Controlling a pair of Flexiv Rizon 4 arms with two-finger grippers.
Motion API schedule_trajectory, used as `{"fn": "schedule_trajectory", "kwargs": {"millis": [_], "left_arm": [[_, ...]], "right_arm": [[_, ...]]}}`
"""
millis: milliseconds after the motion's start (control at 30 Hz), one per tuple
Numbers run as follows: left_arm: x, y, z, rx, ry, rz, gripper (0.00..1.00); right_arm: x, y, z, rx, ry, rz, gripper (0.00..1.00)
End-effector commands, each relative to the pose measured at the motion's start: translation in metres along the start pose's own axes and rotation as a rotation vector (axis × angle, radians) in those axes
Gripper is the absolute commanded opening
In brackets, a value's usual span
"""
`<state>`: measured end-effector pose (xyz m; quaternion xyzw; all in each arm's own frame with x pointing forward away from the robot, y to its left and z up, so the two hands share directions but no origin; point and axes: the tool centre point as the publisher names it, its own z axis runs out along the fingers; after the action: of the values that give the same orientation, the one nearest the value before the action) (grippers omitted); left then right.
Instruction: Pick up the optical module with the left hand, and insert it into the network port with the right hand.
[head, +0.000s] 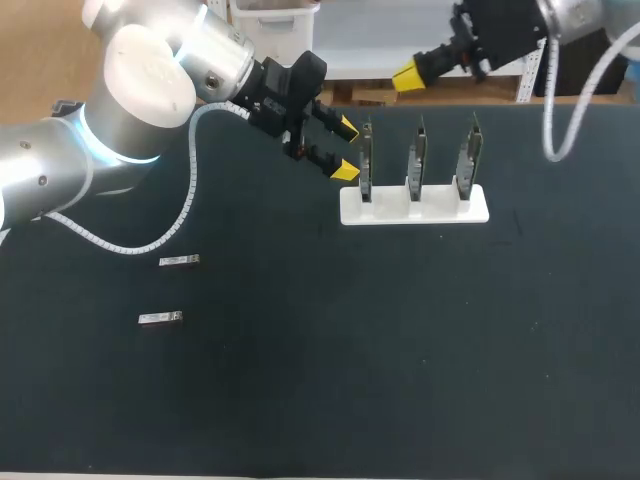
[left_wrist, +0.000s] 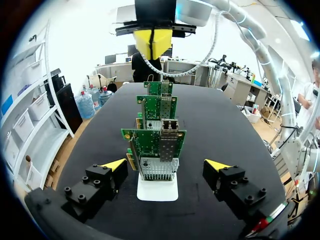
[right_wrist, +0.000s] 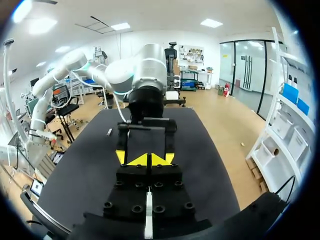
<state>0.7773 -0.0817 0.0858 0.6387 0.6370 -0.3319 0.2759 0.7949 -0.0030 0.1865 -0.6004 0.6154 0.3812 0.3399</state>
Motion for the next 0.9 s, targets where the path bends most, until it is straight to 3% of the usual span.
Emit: {"fn": "schedule_trajectory", "kwargs": {"millis": [33,367,900], "left_arm": [[0.0,-0.001,0.0,-0.002,0.002,-0.001,1.0],[0.0,-0.001,0.0,-0.002,0.002,-0.001,1.0],[0.0,-0.001,0.0,-0.002,0.002,-0.001,1.0]], "right_arm": [[0.011,0.014,-0.017,0.011,0.004,-0.001,0.0],[0.033,0.021,-0.044,-0.031,0.036,-0.002,0.0],[0.049,0.026,-0.045,-0.08,0.076,-0.01,0.0]]}}
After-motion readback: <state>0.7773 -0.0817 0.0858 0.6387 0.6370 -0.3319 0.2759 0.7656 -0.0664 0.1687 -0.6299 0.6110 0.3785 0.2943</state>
